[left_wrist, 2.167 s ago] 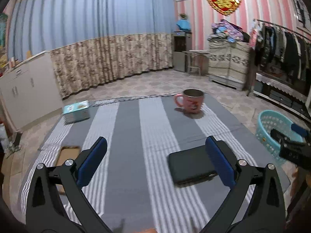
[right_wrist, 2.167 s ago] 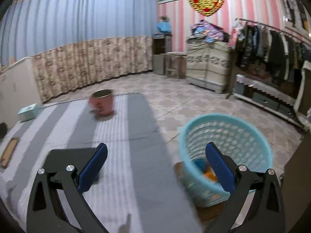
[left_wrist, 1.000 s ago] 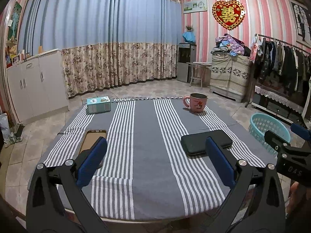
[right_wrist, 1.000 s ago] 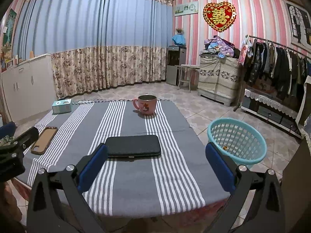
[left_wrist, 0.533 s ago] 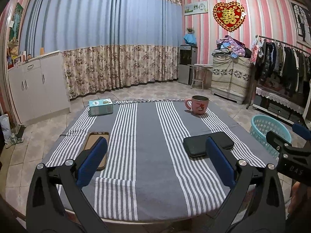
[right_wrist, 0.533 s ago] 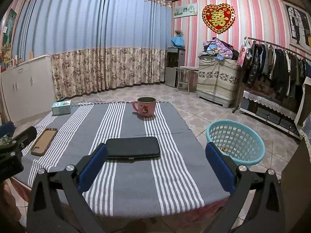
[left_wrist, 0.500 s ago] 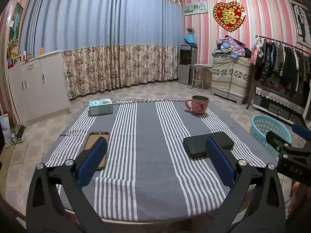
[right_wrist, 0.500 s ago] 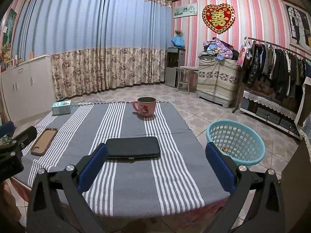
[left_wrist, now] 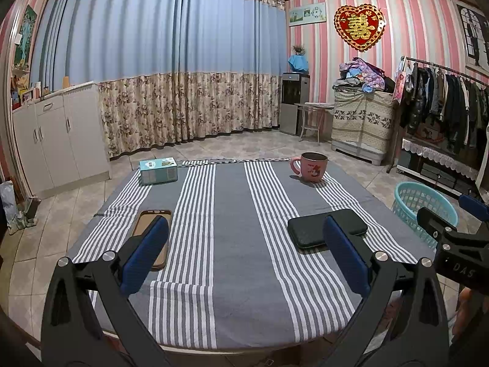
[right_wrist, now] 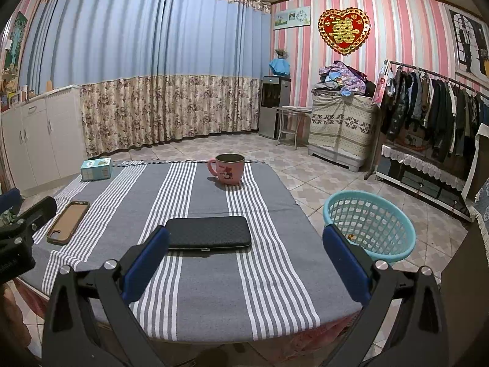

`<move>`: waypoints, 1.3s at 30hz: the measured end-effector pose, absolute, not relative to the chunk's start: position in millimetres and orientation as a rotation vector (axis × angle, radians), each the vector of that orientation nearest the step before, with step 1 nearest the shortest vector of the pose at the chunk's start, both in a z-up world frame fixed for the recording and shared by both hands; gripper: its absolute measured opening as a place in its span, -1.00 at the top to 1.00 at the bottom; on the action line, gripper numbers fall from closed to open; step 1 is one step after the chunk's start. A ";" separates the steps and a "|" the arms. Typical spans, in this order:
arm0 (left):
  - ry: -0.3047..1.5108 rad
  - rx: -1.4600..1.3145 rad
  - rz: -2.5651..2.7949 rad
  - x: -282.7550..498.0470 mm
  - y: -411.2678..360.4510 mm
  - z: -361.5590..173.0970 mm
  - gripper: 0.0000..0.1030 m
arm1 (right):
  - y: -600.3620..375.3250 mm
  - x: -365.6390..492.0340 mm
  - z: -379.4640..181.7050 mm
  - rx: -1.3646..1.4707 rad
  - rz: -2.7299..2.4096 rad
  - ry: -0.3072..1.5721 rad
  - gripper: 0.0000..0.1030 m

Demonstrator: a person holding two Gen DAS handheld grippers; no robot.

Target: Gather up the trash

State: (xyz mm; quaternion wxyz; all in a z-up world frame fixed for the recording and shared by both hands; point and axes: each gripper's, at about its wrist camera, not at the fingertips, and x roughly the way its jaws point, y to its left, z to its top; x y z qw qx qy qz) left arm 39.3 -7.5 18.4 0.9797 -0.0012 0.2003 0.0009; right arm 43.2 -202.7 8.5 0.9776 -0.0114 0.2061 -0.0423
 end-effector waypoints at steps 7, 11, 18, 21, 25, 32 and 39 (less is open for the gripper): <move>0.398 0.001 0.002 37.7 -9.7 20.9 -0.89 | -203.3 43.2 8.1 -0.024 -0.086 0.416 -0.91; 0.398 -0.002 0.000 36.8 -10.8 21.8 -0.89 | -203.3 43.1 7.7 -0.023 -0.086 0.416 -0.91; 0.397 -0.001 0.001 36.9 -11.1 21.6 -0.89 | -206.9 43.5 7.7 -0.016 -0.091 0.418 -0.91; 0.397 -0.002 0.000 36.8 -10.3 22.2 -0.89 | -208.8 43.9 7.3 -0.015 -0.091 0.419 -0.91; 0.397 -0.002 0.001 36.7 -10.5 22.0 -0.89 | -208.5 44.3 6.8 -0.015 -0.091 0.420 -0.91; 0.397 -0.002 0.000 36.8 -10.2 21.7 -0.89 | -209.8 44.8 4.8 -0.014 -0.091 0.422 -0.91; 0.397 -0.002 0.000 36.7 -10.2 21.3 -0.89 | -211.2 44.7 4.6 -0.014 -0.091 0.422 -0.91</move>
